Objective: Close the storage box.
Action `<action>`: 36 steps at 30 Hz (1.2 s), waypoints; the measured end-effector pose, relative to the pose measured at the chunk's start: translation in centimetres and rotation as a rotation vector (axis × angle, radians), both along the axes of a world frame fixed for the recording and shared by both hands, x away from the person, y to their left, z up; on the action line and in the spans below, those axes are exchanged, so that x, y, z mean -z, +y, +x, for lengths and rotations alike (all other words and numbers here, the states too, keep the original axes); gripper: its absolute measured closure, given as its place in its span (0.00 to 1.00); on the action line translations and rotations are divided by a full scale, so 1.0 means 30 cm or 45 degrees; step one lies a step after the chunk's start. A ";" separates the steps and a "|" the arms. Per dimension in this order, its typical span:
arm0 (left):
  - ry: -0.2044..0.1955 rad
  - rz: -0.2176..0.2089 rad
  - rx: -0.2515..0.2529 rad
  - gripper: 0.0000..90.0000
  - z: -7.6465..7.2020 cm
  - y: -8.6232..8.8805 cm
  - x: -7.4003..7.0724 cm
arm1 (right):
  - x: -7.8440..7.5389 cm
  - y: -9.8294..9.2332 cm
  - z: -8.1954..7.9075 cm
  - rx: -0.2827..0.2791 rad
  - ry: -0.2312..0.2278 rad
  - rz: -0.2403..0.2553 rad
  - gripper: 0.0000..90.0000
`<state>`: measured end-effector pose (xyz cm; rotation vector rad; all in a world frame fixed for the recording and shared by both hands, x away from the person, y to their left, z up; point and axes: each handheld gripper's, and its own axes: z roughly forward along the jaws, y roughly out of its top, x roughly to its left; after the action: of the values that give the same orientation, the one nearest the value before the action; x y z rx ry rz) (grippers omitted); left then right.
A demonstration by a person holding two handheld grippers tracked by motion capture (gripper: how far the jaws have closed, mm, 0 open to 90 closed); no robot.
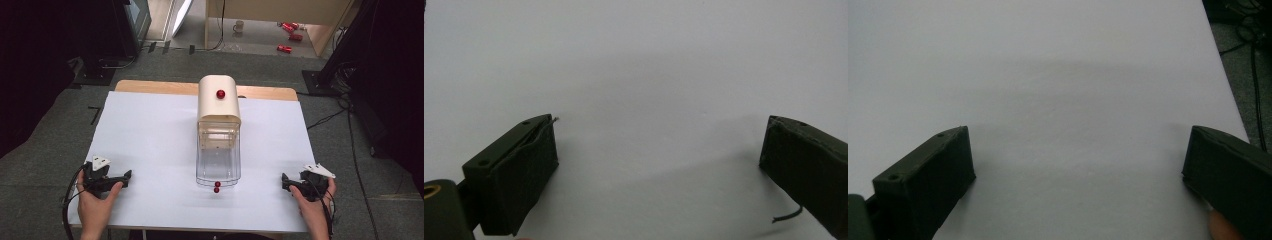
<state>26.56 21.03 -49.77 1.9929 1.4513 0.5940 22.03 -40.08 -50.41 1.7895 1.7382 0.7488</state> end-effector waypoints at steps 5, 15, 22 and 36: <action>0.001 -0.002 0.000 0.02 0.000 0.001 0.000 | -0.012 0.011 -0.009 0.004 0.000 -0.001 0.08; -0.001 0.000 -0.001 0.02 0.000 0.000 0.000 | -0.054 0.106 -0.040 -0.069 -0.037 0.018 0.09; -0.001 0.001 0.000 0.02 0.000 0.000 0.000 | -0.087 0.196 -0.065 -0.144 -0.066 0.012 0.09; 0.000 0.000 0.000 0.02 0.000 0.000 0.000 | -0.136 0.350 -0.107 -0.294 -0.103 0.060 0.13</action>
<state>26.57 21.02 -49.78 1.9927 1.4516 0.5937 18.81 -29.58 -46.34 1.5814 1.9069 0.9503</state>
